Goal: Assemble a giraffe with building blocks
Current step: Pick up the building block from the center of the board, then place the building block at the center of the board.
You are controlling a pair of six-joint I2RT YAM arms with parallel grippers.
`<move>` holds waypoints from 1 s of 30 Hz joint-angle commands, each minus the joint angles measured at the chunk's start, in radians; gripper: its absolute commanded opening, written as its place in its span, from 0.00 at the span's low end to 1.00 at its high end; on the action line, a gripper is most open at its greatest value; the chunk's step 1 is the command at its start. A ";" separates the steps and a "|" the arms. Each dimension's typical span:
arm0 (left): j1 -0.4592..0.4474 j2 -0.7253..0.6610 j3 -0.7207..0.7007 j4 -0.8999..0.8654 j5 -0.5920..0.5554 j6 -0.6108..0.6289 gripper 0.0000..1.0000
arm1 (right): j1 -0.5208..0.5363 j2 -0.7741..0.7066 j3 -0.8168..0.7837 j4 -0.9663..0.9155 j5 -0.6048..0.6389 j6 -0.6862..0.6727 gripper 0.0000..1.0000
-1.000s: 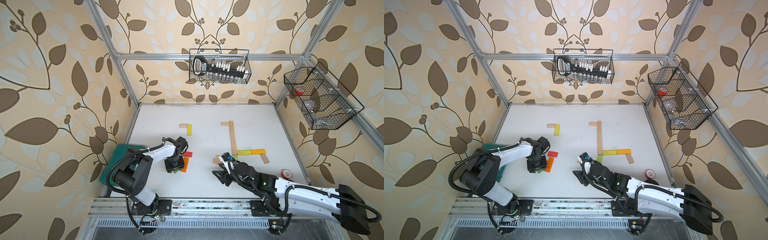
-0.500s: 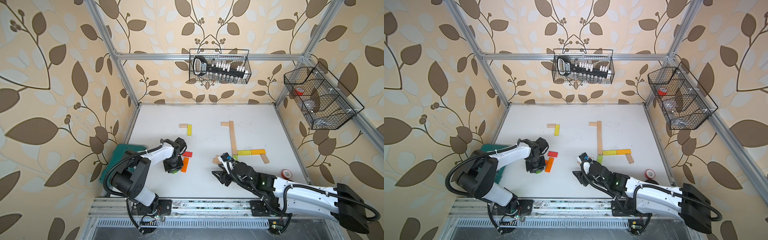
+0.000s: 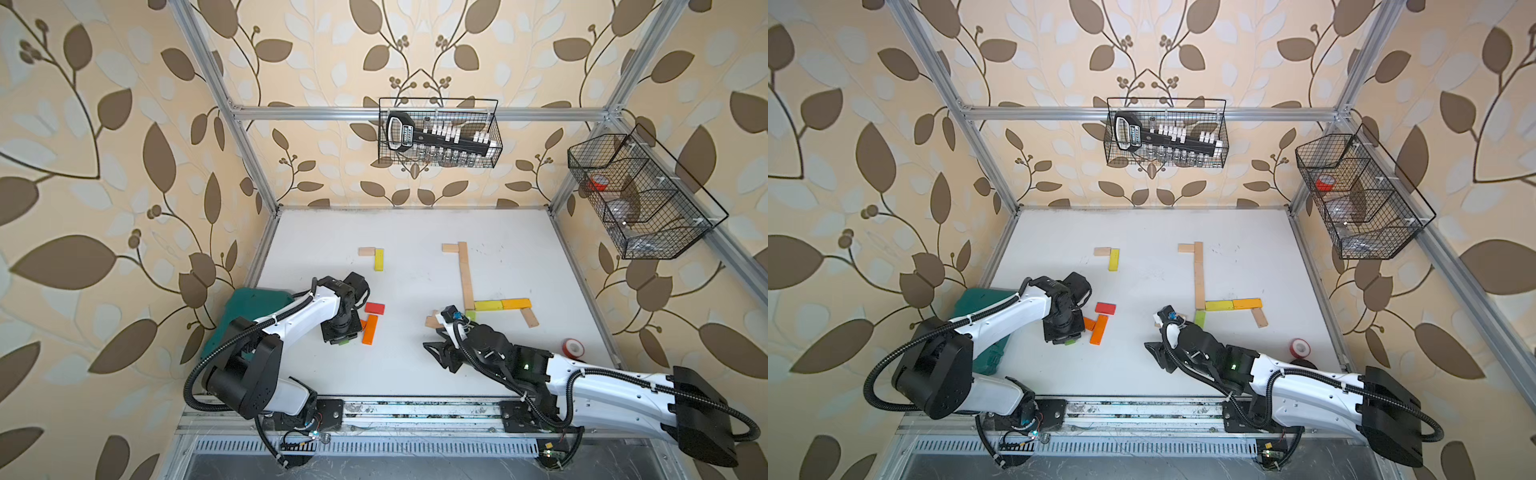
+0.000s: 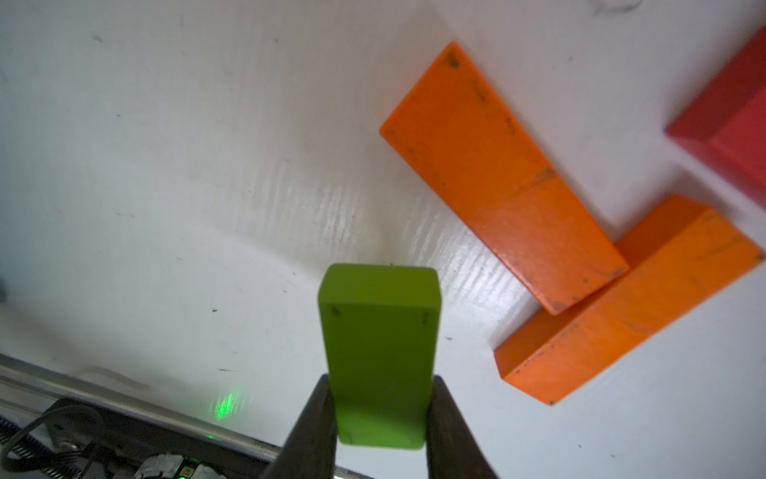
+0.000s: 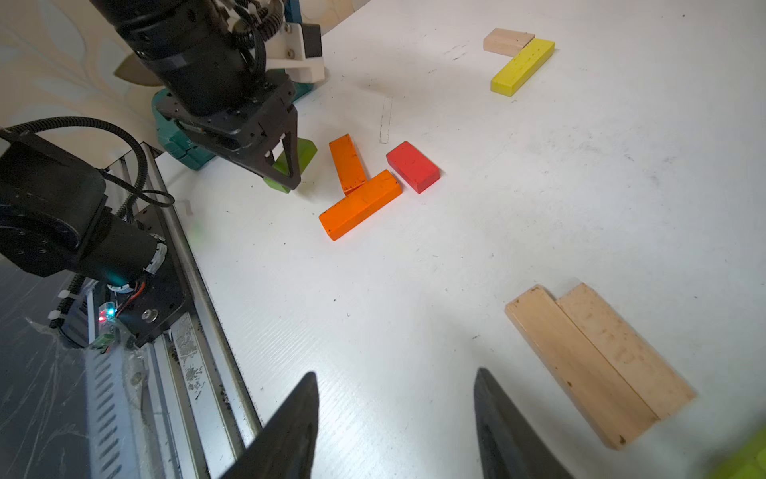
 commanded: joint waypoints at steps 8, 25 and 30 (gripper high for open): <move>0.003 0.153 0.412 -0.135 -0.025 0.148 0.25 | 0.005 0.004 0.011 0.012 -0.017 0.010 0.56; 0.024 0.358 0.516 -0.126 -0.019 0.235 0.24 | 0.004 -0.012 -0.007 0.007 0.003 0.002 0.57; 0.064 0.363 0.435 -0.086 0.008 0.267 0.24 | 0.004 0.044 0.009 0.031 -0.005 -0.009 0.57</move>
